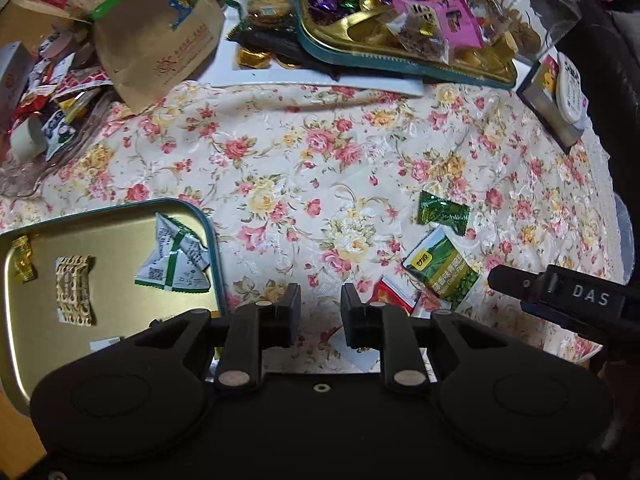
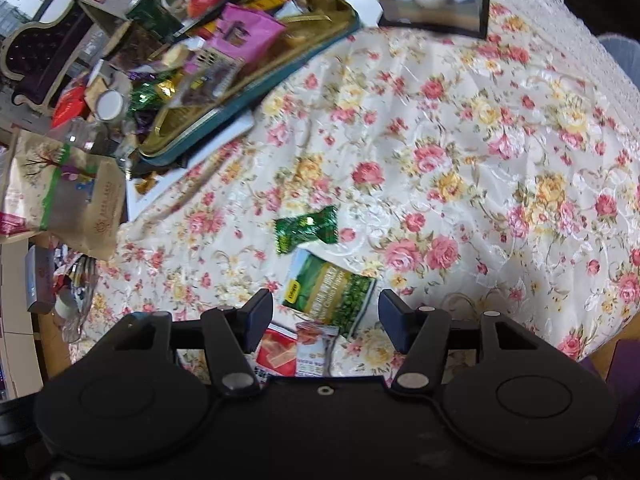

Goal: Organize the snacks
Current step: 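Move both open tools to the loose packets beside the green pea bag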

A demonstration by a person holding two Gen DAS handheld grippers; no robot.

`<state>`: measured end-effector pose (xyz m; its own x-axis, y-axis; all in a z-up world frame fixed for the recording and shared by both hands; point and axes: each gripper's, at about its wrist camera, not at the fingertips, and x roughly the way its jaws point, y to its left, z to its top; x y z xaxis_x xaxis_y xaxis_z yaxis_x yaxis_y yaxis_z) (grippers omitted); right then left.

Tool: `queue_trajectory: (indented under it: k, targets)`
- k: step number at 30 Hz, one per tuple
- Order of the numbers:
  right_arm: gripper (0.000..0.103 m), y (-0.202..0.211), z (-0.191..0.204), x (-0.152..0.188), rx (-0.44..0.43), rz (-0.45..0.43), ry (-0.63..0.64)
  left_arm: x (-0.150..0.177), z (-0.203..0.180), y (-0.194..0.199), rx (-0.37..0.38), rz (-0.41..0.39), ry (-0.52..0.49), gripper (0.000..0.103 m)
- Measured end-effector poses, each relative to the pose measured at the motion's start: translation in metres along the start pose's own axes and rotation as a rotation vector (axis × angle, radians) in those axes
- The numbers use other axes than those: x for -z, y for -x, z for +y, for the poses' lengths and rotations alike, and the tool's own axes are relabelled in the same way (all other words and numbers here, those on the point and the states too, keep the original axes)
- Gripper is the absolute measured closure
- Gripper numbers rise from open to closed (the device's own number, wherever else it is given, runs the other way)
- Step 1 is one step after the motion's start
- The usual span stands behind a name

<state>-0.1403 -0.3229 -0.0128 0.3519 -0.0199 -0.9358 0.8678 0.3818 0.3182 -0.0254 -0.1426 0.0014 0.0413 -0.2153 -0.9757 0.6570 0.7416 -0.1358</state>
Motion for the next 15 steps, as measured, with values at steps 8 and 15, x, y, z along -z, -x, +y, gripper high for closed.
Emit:
queue_trajectory:
  k: [8,15]
  targets:
    - [0.041,-0.026,-0.01,0.002,0.048,0.034,0.022,0.008,-0.032,-0.044,0.036,0.1,-0.143,0.074]
    - [0.041,-0.032,-0.016,-0.003,0.035,0.028,0.006,0.016,-0.056,-0.071,-0.001,0.132,-0.249,0.074]
